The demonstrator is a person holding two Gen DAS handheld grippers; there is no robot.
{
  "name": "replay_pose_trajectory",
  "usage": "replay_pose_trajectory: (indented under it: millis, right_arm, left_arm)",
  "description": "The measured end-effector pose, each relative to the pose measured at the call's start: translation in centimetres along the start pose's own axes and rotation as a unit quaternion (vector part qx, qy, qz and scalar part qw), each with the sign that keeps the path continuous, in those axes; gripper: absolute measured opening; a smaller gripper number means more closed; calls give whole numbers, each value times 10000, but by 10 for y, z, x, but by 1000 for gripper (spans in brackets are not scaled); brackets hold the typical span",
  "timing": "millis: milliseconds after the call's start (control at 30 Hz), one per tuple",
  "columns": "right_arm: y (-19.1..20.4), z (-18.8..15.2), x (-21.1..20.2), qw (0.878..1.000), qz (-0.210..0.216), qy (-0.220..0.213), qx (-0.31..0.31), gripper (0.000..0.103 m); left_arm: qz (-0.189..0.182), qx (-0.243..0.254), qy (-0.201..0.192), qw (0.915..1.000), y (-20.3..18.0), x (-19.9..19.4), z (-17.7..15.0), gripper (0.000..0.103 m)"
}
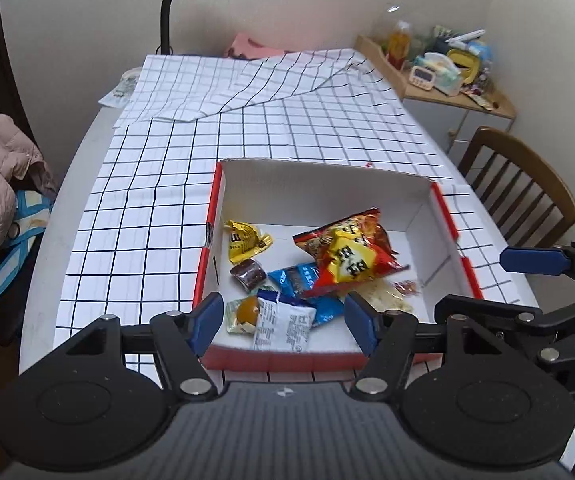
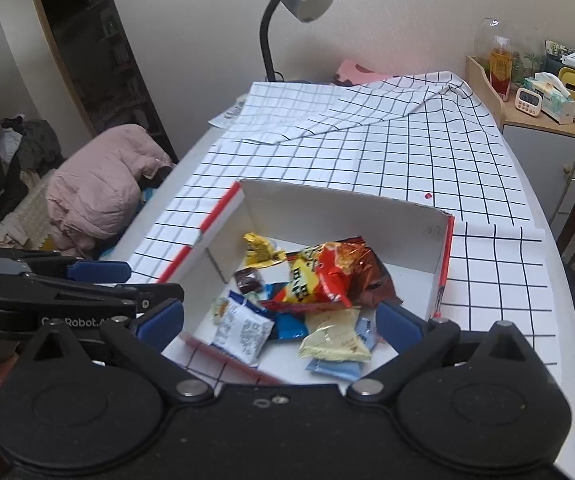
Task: Organize snacks
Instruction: 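Withdraw both tools from the box toward the green bar and purple candy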
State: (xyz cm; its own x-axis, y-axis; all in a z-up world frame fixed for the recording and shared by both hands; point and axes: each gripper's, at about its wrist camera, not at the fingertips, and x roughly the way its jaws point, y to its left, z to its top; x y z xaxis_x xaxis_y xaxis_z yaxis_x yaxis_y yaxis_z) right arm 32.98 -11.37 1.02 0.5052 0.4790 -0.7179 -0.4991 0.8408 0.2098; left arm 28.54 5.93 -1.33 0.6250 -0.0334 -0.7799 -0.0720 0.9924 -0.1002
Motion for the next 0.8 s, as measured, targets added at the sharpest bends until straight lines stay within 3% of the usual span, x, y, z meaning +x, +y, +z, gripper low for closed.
replay_pose_trajectory:
  millis: [467, 800]
  right_arm:
    - [43, -57, -40, 9972, 91, -153, -728, 102]
    - [61, -106, -26, 9965, 84, 217, -803, 102]
  left_arm:
    - [-190, 45, -201, 9996, 4, -36, -53, 72]
    - [-179, 165, 30, 9997, 9, -30, -90, 72]
